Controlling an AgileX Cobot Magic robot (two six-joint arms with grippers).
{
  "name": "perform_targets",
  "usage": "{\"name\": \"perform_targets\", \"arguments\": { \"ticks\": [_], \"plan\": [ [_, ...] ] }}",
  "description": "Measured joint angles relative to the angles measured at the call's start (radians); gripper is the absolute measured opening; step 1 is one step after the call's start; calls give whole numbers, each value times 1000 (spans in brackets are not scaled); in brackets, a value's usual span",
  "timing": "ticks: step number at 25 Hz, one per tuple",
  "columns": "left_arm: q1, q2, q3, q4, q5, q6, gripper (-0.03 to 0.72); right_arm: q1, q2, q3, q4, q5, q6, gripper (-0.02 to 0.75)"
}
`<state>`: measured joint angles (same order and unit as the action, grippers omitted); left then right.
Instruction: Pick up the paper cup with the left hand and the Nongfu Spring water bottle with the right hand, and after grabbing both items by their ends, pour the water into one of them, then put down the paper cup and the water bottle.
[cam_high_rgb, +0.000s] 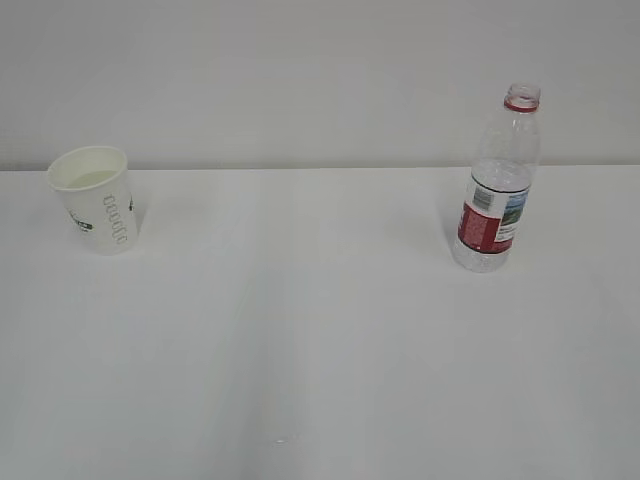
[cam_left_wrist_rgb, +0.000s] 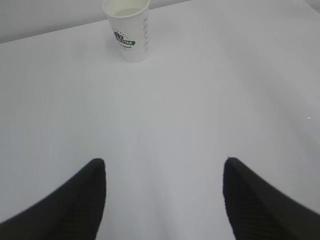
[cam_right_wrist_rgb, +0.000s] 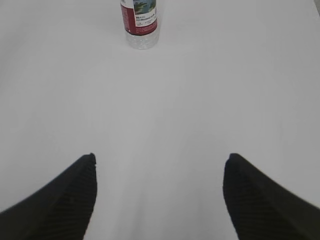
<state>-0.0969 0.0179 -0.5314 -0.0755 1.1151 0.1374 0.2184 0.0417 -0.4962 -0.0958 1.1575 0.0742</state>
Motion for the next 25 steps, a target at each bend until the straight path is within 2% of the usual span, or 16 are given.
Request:
{"name": "perform_targets", "arguments": {
  "ticks": [6,13,25],
  "plan": [
    [0,0,0,19,2,0,519,0,0,0,0,-1,0,590],
    [0,0,2,-24,2,0,498,0,0,0,2,-1,0,590],
    [0,0,4,-14,2,-29,485,0,0,0,2,-4,0,590]
  ]
}}
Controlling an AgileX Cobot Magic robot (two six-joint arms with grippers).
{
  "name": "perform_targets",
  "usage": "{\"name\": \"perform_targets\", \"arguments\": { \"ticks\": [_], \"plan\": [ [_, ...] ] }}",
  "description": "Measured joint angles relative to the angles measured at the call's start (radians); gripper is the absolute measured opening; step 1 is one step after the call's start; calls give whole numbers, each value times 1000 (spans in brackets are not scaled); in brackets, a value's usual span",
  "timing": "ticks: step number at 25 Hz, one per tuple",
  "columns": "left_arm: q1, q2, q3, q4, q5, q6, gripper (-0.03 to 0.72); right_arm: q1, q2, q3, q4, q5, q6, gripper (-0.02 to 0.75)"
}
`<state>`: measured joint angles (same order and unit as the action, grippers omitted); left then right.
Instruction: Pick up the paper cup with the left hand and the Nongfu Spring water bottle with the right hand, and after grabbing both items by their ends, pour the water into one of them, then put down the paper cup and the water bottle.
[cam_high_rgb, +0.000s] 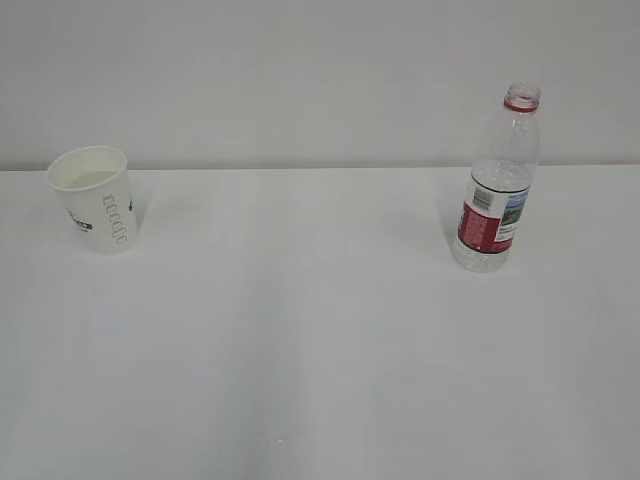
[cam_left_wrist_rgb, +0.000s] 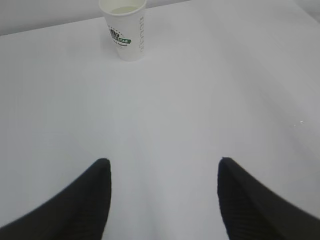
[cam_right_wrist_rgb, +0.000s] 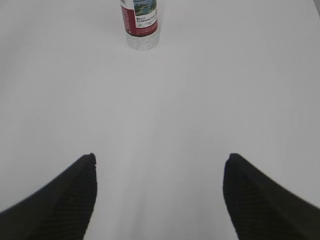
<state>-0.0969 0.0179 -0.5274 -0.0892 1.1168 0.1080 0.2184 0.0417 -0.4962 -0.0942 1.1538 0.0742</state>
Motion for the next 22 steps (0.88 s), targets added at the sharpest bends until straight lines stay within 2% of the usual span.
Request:
{"name": "perform_targets", "arguments": {
  "ticks": [8,15,22],
  "plan": [
    [0,-13,0,0,0,-2,465,-2,-18,0,0,0,0,589],
    [23,-13,0,2,-4,-2,463,-119,-56,0,3,-1,0,589],
    [28,-13,0,2,-4,-2,456,-123,-56,0,3,-2,0,589]
  ]
}}
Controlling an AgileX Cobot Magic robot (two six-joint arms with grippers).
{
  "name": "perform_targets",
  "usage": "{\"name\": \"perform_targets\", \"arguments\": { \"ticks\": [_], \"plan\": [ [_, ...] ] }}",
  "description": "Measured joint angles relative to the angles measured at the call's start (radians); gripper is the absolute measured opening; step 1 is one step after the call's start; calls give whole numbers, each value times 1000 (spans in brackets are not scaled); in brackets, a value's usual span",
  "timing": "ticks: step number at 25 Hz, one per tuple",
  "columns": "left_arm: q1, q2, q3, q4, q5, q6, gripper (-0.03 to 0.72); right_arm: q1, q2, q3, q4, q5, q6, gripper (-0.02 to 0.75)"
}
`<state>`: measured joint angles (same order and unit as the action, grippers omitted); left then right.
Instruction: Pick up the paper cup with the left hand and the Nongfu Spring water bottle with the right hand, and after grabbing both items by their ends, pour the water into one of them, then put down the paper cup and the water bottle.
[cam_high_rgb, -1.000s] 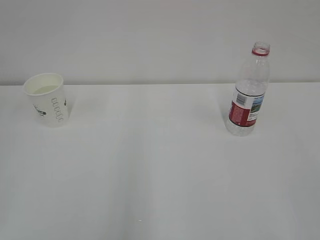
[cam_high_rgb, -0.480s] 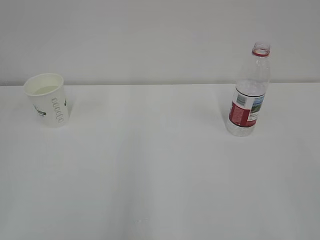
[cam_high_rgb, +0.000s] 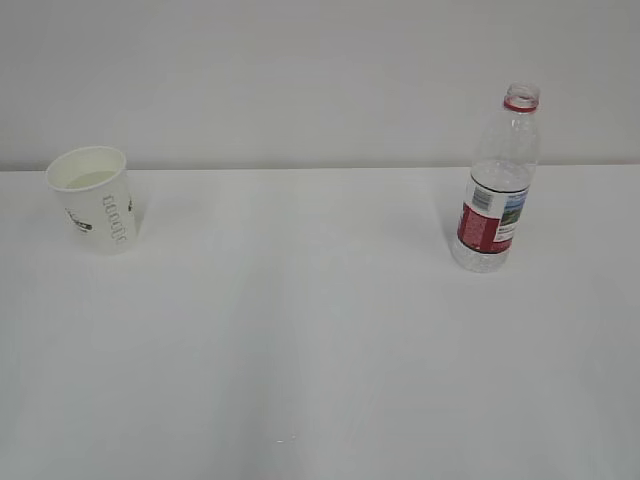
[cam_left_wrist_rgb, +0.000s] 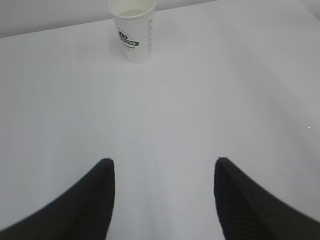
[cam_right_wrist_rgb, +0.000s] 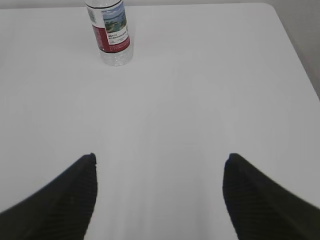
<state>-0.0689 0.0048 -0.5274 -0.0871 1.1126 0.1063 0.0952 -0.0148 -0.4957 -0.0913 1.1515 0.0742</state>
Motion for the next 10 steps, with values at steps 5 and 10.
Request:
{"name": "perform_targets", "arguments": {
  "ticks": [5,10],
  "plan": [
    [0,0,0,0,0,0,453,0,0,0,0,0,0,589],
    [0,0,0,0,0,0,450,0,0,0,2,0,0,589]
  ]
}}
